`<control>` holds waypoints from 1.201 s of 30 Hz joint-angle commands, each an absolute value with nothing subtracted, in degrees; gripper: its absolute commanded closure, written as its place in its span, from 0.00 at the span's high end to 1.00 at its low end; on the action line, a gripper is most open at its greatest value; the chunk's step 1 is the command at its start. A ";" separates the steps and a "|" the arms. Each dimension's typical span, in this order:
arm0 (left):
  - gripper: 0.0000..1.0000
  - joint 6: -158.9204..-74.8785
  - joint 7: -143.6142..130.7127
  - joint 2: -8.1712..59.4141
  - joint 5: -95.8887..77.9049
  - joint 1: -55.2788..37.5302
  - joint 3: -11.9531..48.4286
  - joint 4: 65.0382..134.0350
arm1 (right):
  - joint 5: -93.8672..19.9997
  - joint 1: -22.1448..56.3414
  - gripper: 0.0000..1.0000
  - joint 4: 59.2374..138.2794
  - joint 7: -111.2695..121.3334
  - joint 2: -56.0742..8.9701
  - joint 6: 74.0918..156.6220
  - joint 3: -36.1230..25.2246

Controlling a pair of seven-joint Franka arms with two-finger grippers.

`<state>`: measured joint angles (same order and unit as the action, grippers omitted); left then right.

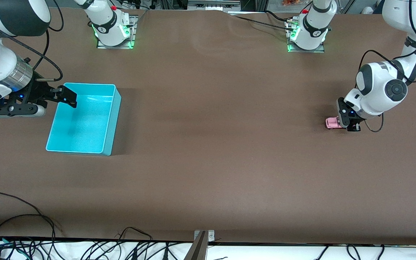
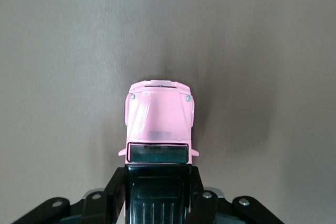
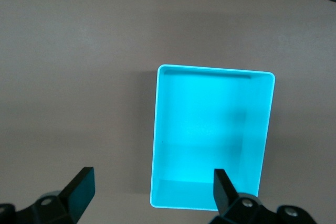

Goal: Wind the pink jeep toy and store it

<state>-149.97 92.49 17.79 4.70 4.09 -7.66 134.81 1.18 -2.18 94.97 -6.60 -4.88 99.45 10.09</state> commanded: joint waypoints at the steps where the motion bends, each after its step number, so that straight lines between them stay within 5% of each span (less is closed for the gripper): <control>1: 0.00 -151.79 96.23 22.24 6.86 3.78 -9.49 134.38 | 2.29 -2.29 1.00 93.87 -6.68 -5.19 99.32 10.46; 36: 0.00 -153.37 105.12 24.52 7.21 5.36 -17.23 131.75 | 2.29 -2.37 1.00 93.96 -6.68 -5.19 99.32 10.37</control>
<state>-152.48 104.06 20.74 5.50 5.00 -17.00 132.15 1.18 -2.19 94.97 -6.60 -4.88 99.59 10.09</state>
